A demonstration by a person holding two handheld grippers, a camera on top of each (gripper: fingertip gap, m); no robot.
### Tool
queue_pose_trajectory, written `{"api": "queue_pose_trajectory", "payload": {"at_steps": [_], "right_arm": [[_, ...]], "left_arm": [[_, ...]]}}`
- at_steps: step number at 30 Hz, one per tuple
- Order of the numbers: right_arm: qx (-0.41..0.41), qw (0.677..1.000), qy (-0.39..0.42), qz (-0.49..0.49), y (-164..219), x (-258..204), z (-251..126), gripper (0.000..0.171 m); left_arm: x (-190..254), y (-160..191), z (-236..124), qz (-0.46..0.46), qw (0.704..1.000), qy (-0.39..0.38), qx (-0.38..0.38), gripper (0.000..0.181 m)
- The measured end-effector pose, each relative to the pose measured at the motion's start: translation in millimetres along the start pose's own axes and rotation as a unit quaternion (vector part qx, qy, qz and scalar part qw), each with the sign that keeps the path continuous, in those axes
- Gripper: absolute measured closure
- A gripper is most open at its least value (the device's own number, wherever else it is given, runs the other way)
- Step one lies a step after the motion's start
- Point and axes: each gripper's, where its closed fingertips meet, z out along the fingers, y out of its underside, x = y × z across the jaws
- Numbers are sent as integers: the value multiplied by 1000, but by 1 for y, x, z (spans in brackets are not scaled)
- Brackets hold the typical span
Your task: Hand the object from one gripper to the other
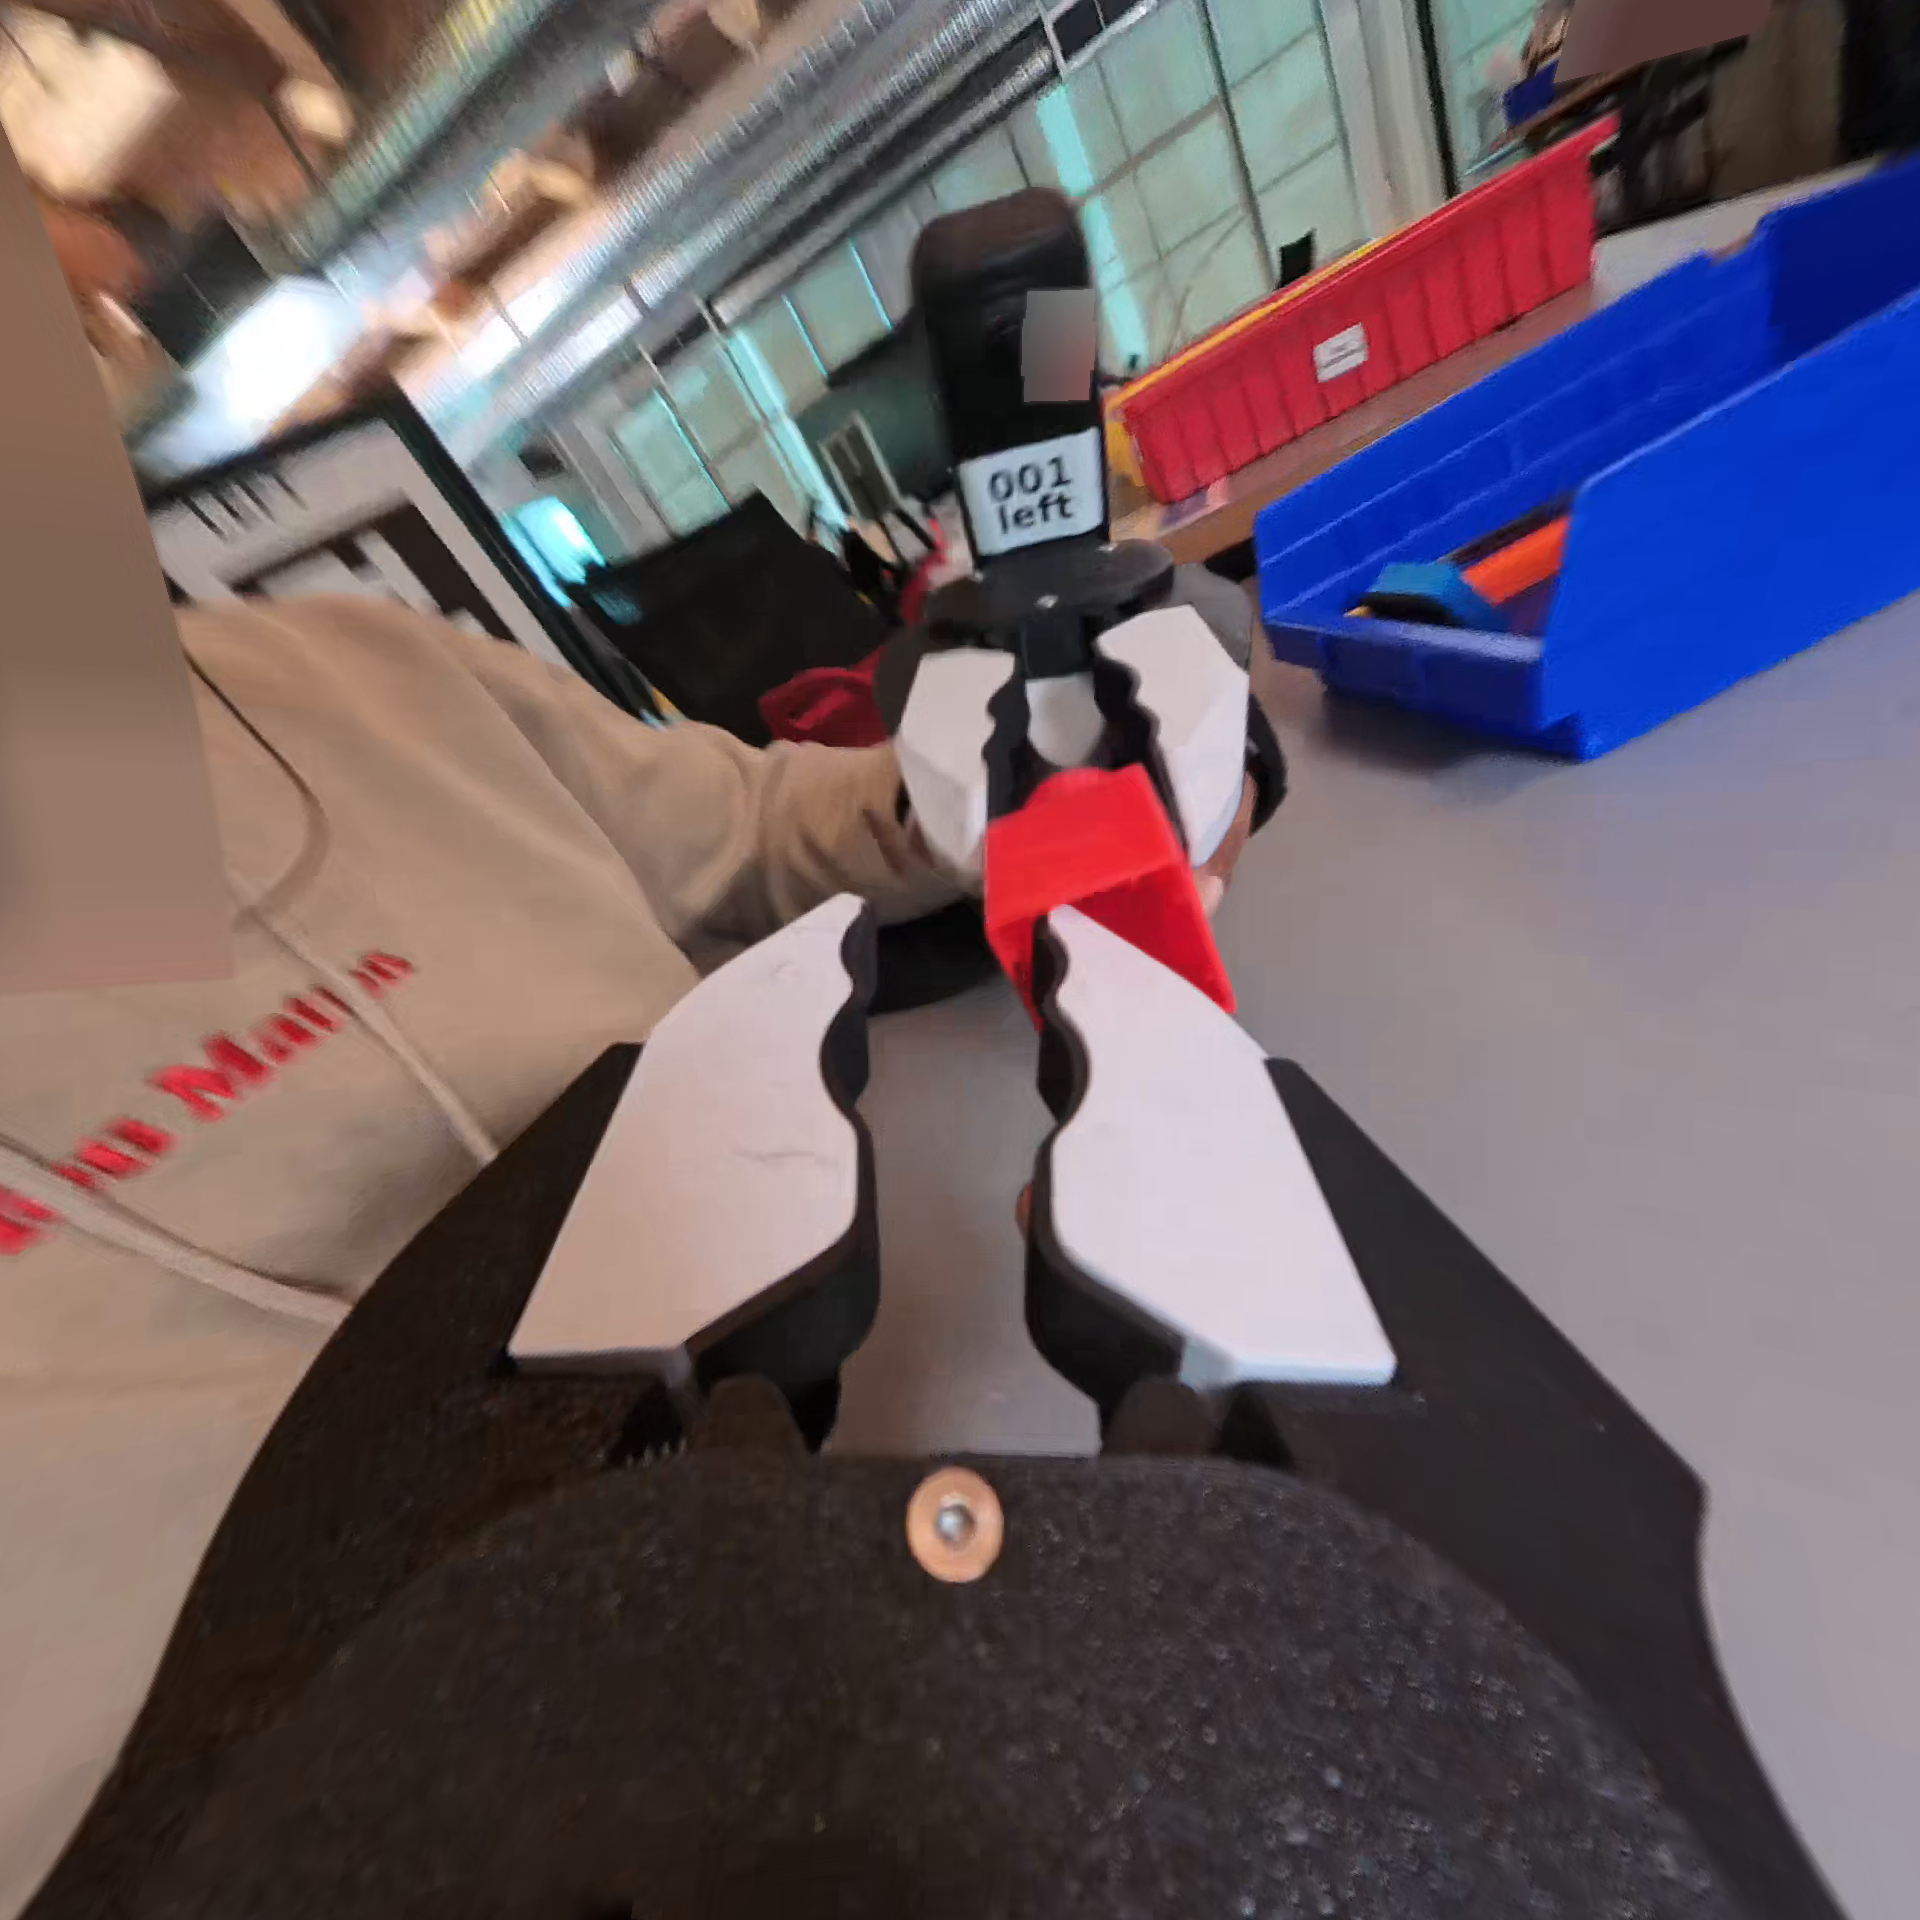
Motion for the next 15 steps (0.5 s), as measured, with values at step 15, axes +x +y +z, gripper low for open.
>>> {"api": "queue_pose_trajectory", "payload": {"at_steps": [15], "right_arm": [[-7, 996, 5, 83, 1, 9, -4, 166]], "left_arm": [[-2, 12, 7, 143, 987, -61, -28, 136]]}}
